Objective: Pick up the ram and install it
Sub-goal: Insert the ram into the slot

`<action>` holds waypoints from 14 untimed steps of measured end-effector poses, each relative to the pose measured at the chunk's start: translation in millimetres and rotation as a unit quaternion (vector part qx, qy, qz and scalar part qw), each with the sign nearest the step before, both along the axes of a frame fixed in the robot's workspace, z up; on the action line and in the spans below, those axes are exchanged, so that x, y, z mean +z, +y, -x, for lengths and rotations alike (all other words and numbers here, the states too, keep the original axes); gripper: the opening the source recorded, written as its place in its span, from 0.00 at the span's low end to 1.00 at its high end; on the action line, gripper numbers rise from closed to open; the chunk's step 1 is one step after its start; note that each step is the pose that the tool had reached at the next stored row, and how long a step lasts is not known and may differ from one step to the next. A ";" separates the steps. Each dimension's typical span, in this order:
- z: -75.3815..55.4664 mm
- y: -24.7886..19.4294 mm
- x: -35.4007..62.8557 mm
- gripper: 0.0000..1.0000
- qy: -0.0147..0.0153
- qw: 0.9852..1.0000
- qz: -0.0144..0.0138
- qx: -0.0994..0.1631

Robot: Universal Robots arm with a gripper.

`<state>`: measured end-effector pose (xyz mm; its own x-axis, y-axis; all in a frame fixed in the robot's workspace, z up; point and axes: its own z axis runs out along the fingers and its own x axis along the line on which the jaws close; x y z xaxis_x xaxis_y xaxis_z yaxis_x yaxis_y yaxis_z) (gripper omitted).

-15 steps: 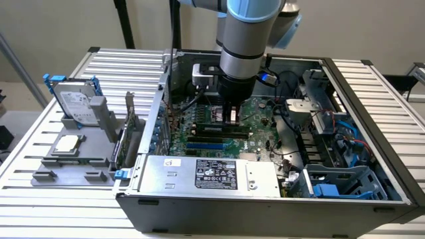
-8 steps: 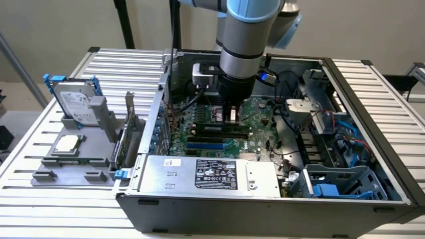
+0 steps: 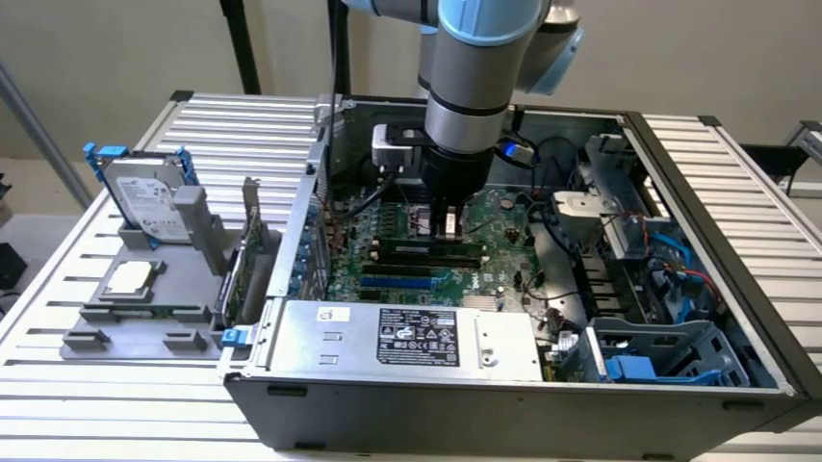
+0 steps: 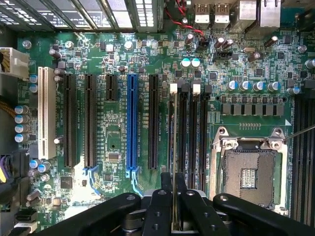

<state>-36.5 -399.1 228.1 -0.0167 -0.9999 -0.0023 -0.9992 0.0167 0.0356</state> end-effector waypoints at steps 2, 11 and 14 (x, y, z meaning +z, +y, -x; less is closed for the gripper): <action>0.0 0.0 -0.4 0.14 0.000 1.000 0.000 0.000; 0.0 0.0 -2.4 0.14 0.000 1.000 0.000 0.000; 0.0 0.0 -2.8 0.14 0.000 1.000 0.000 0.000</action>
